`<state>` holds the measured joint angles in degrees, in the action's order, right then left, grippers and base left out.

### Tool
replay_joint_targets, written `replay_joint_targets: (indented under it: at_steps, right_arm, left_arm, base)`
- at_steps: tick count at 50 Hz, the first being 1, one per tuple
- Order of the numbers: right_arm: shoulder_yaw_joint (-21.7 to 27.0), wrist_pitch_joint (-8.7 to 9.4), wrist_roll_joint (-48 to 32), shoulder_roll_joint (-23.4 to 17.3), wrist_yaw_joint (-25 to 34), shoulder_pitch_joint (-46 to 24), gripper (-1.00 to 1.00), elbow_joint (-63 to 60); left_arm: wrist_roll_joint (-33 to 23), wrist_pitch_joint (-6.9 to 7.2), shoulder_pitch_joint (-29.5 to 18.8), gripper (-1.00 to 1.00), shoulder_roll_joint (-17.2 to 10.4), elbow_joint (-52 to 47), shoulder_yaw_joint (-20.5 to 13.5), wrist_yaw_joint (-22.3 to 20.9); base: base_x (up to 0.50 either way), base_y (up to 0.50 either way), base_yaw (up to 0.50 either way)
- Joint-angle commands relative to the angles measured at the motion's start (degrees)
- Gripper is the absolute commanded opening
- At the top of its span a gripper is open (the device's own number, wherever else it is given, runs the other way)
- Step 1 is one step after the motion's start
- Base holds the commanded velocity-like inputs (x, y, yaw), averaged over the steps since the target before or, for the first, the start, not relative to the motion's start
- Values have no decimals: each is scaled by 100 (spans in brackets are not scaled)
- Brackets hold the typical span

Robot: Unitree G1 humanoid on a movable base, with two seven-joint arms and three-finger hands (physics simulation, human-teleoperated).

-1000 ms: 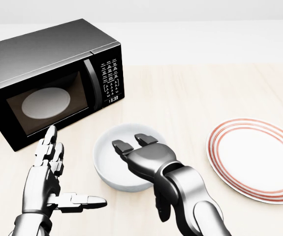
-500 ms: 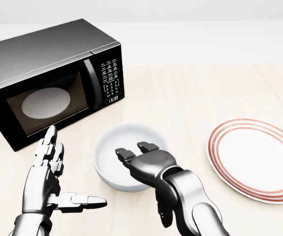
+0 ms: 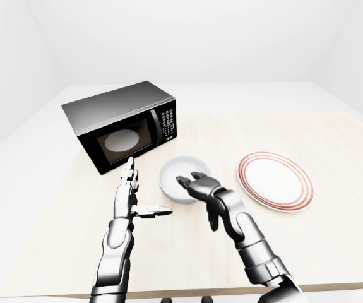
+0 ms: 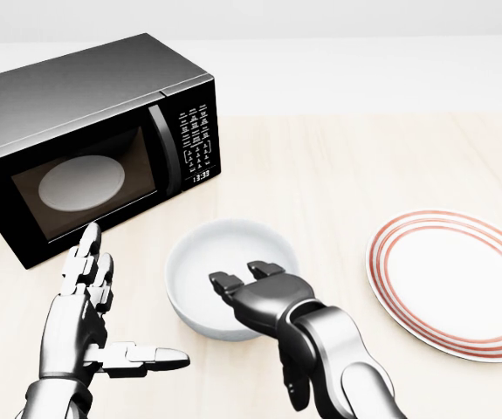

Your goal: Pick up the white bowl and put it on the plate.

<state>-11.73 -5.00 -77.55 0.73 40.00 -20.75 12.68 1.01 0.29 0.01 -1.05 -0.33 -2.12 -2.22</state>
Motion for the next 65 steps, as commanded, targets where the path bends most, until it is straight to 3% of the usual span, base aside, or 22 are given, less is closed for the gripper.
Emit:
replay_joint_targets:
  at_steps: [1, 34, 35, 36, 37, 38, 59, 65]
  right_arm:
    - [-6, 0, -18, -1, 0, 20, 100, 139]
    - [-51, 0, -51, 8, 0, 101, 100, 205]
    - [-47, 0, -41, 10, 0, 98, 71, 226]
    - [-47, 0, -35, 14, 0, 100, -27, 222]
    - [-45, 0, -25, 15, 0, 101, -92, 201]
    - [-48, 0, -22, 13, 0, 115, -100, 180]
    - [-73, 0, 8, 54, 0, 93, -100, 276]
    - [41, 0, 101, 131, -15, -242, -100, 462]
  left_arm:
    - [-2, -1, 0, 100, -1, 0, 1, 0]
    - [0, 0, 0, 100, 0, 0, 0, 2]
    - [0, 1, 0, 100, 0, 0, 0, 0]
    - [0, 0, 0, 100, 0, 0, 0, 0]
    - [-1, 1, 0, 100, 0, 0, 0, 0]
    - [1, -1, 0, 100, 0, 0, 0, -1]
    - [-1, 2, 0, 100, -1, -1, 1, 0]
    - [0, 0, 0, 100, 0, 0, 0, 1]
  base:
    - [0, 0, 0]
    - [0, 0, 0]
    - [0, 0, 0]
    - [0, 0, 0]
    - [0, 0, 0]
    - [0, 0, 0]
    - [0, 0, 0]
    - [0, 0, 0]
